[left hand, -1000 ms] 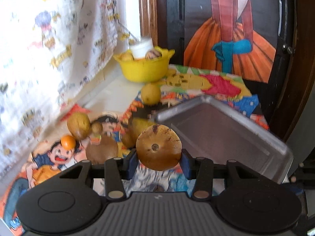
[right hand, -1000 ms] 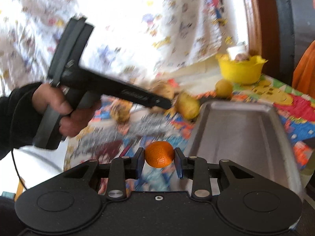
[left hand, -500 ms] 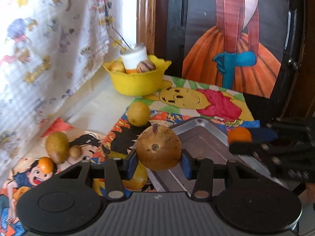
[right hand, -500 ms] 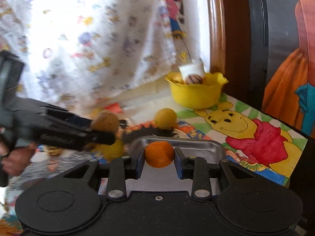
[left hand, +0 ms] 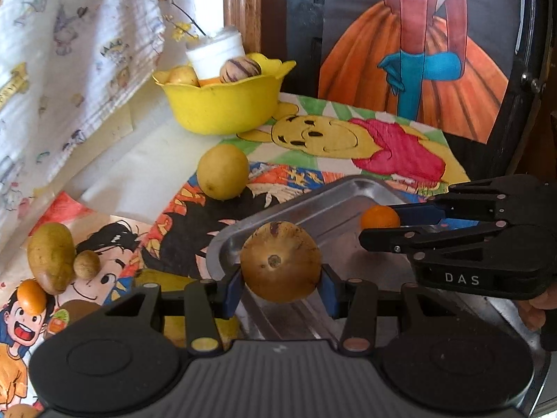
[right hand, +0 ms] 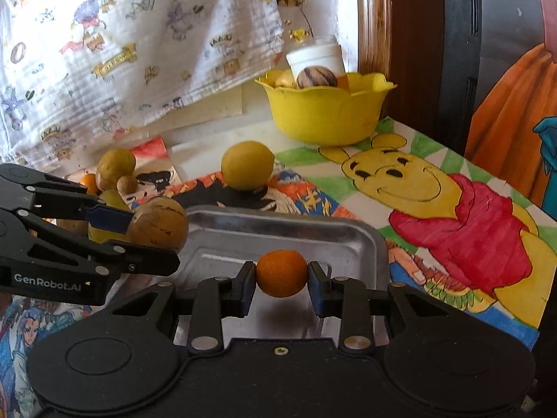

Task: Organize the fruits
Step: 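Carry the orange with the right tool onto the steel tray while the left tool sets the brown fruit there, then open both tools and pull them back from the tray toward the loose fruits, then grasp the striped pepino melon with the left tool while the right tool grasps the yellow pear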

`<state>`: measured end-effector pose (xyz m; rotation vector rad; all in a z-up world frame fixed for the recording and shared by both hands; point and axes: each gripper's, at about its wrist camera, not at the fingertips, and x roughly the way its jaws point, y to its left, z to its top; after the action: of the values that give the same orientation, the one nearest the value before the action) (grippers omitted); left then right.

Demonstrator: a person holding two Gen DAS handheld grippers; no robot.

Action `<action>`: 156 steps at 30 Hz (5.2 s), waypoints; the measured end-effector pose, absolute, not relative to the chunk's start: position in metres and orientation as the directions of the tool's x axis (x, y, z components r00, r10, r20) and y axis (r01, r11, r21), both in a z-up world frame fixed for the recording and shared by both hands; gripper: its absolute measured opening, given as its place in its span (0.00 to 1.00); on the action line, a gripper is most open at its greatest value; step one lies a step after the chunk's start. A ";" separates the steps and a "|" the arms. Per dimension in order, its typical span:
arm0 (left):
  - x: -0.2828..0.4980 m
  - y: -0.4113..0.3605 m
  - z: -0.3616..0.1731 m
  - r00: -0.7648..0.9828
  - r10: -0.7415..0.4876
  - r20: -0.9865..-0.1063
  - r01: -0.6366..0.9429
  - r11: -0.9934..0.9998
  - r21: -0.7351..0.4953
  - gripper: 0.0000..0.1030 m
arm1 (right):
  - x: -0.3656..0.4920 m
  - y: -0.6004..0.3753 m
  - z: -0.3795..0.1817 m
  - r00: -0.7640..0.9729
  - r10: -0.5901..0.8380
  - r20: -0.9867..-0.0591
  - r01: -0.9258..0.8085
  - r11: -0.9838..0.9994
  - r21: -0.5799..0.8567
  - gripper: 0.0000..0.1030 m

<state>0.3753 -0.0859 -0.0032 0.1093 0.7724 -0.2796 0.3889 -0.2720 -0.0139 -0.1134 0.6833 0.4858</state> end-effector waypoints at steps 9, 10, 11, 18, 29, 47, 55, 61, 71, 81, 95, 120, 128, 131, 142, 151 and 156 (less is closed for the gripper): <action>0.380 -0.095 -0.013 0.668 -0.181 -0.722 0.302 0.953 0.040 0.50 | 0.389 -0.274 -0.022 0.661 0.388 -0.642 -0.459 0.886 0.064 0.34; 0.380 -0.095 -0.013 0.669 -0.181 -0.721 0.304 0.952 0.043 0.50 | 0.389 -0.274 -0.022 0.662 0.388 -0.641 -0.459 0.886 0.063 0.35; 0.380 -0.095 -0.013 0.669 -0.181 -0.721 0.305 0.951 0.044 0.51 | 0.388 -0.274 -0.022 0.663 0.389 -0.639 -0.459 0.886 0.064 0.35; 0.374 -0.090 -0.004 0.693 -0.190 -0.696 0.289 0.957 0.026 0.65 | 0.378 -0.277 -0.018 0.668 0.388 -0.635 -0.449 0.891 0.071 0.47; 0.318 -0.061 0.037 0.773 -0.154 -0.615 0.192 0.981 -0.004 0.96 | 0.307 -0.298 0.021 0.723 0.393 -0.568 -0.426 0.901 0.081 0.84; 0.139 0.048 0.133 0.864 -0.062 -0.500 0.030 0.997 -0.071 1.00 | 0.099 -0.323 0.159 0.803 0.398 -0.444 -0.429 0.903 0.033 0.99; 0.099 0.098 0.181 0.878 0.019 -0.478 -0.042 0.998 -0.038 1.00 | 0.071 -0.306 0.229 0.818 0.421 -0.391 -0.455 0.890 0.007 1.00; 0.088 0.111 0.241 0.915 0.038 -0.403 -0.053 0.998 -0.027 1.00 | 0.099 -0.265 0.317 0.770 0.530 -0.354 -0.523 0.843 0.124 1.00; 0.104 0.128 0.288 0.948 0.106 -0.299 -0.136 0.987 -0.082 1.00 | 0.169 -0.194 0.424 0.703 0.690 -0.174 -0.666 0.724 0.179 1.00; 0.164 0.141 0.224 0.894 0.128 -0.429 -0.203 0.970 -0.134 1.00 | 0.275 -0.152 0.305 0.682 0.661 -0.313 -0.629 0.748 0.210 1.00; 0.222 0.137 0.101 0.817 0.050 -0.574 -0.168 0.974 -0.154 1.00 | 0.314 -0.133 0.152 0.638 0.622 -0.454 -0.635 0.758 0.147 1.00; 0.261 0.109 0.002 0.702 0.066 -0.709 -0.097 0.995 -0.004 1.00 | 0.335 -0.096 0.001 0.616 0.433 -0.658 -0.710 0.667 -0.226 0.95; 0.269 0.113 -0.006 0.688 0.038 -0.725 -0.106 0.993 -0.048 0.99 | 0.342 -0.096 -0.008 0.610 0.429 -0.666 -0.715 0.661 -0.228 0.84; 0.271 0.112 -0.007 0.685 0.024 -0.728 -0.099 0.993 -0.060 0.96 | 0.344 -0.095 -0.010 0.603 0.431 -0.672 -0.719 0.658 -0.224 0.80; 0.277 0.112 -0.012 0.671 -0.008 -0.741 -0.103 0.989 -0.104 0.79 | 0.349 -0.089 -0.018 0.586 0.444 -0.678 -0.729 0.654 -0.201 0.66; 0.280 0.112 -0.013 0.666 -0.015 -0.746 -0.106 0.988 -0.115 0.67 | 0.349 -0.084 -0.020 0.586 0.442 -0.679 -0.722 0.666 -0.189 0.54; 0.281 0.107 -0.012 0.663 -0.017 -0.748 -0.096 0.990 -0.107 0.56 | 0.349 -0.084 -0.020 0.588 0.440 -0.678 -0.716 0.674 -0.184 0.54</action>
<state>0.2812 0.1067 -0.0123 -0.1419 0.8452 0.0449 0.3488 -0.0836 -0.0197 -0.4725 0.6413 0.7027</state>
